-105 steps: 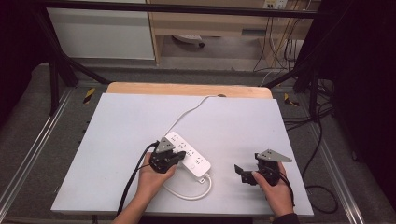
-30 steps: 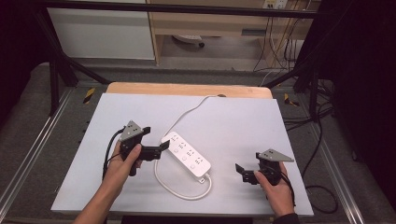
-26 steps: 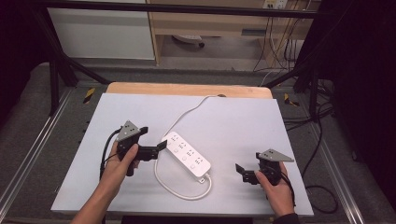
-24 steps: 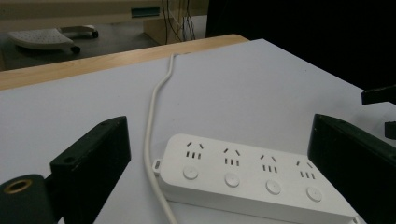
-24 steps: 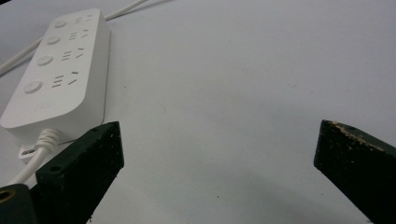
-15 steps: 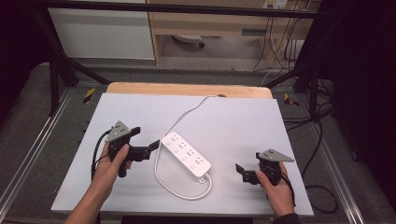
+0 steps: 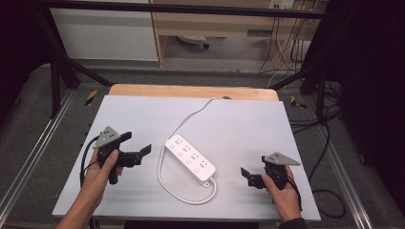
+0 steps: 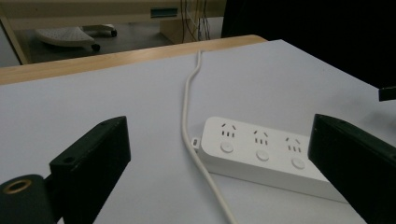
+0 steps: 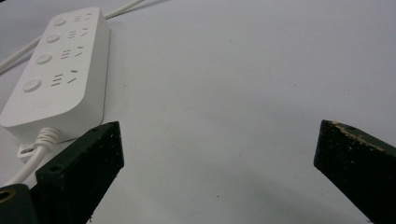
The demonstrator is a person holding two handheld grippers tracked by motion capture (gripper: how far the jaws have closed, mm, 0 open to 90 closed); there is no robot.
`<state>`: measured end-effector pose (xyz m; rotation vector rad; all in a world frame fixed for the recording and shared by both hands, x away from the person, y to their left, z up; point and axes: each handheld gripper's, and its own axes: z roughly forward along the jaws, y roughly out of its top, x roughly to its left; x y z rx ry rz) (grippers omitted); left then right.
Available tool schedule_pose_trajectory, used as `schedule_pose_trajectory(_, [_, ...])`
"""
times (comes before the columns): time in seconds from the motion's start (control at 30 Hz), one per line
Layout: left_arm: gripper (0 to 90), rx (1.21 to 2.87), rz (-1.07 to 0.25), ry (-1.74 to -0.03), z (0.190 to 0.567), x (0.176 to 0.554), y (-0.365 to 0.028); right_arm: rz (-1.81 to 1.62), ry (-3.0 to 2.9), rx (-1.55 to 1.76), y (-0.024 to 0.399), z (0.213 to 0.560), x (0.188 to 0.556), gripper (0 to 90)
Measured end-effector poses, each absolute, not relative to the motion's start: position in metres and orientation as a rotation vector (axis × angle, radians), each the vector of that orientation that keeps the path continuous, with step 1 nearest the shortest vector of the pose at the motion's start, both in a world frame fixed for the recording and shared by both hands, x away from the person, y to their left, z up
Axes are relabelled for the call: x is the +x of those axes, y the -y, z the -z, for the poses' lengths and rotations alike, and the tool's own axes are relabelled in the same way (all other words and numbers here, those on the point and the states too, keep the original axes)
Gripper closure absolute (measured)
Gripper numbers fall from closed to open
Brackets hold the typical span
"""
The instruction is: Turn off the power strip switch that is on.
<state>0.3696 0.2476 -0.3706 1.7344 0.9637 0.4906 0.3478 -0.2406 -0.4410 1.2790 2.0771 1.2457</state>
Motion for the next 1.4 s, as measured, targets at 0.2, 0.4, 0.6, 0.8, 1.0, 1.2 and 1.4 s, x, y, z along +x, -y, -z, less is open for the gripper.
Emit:
schedule_pose_trajectory(0.2, [5.7,1.725,-0.492,-0.977,0.372,0.365,-0.258,-1.245,-2.076,1.281,0.241,0.441,0.348,2.3])
schedule_pose_trajectory(0.4, [5.7,1.713,-0.501,-0.998,0.374,0.359,-0.273,-1.244,-2.074,1.284,0.241,0.441,0.348,2.3])
schedule_pose_trajectory(0.6, [5.7,1.688,-0.506,-1.031,0.377,0.353,-0.29,-1.24,-2.074,1.285,0.241,0.441,0.348,2.3])
schedule_pose_trajectory(0.8, [5.7,1.663,-0.507,-1.059,0.382,0.349,-0.304,-1.239,-2.074,1.282,0.241,0.441,0.348,2.3])
schedule_pose_trajectory(1.0, [5.7,1.646,-0.502,-1.074,0.389,0.346,-0.314,-1.238,-2.071,1.282,0.241,0.441,0.348,2.3])
schedule_pose_trajectory(1.2, [5.7,1.64,-0.509,-1.088,0.396,0.343,-0.321,-1.236,-2.07,1.28,0.242,0.442,0.348,2.3])
schedule_pose_trajectory(1.4, [5.8,1.644,-0.517,-1.1,0.403,0.34,-0.326,-1.232,-2.066,1.279,0.242,0.442,0.348,2.3])
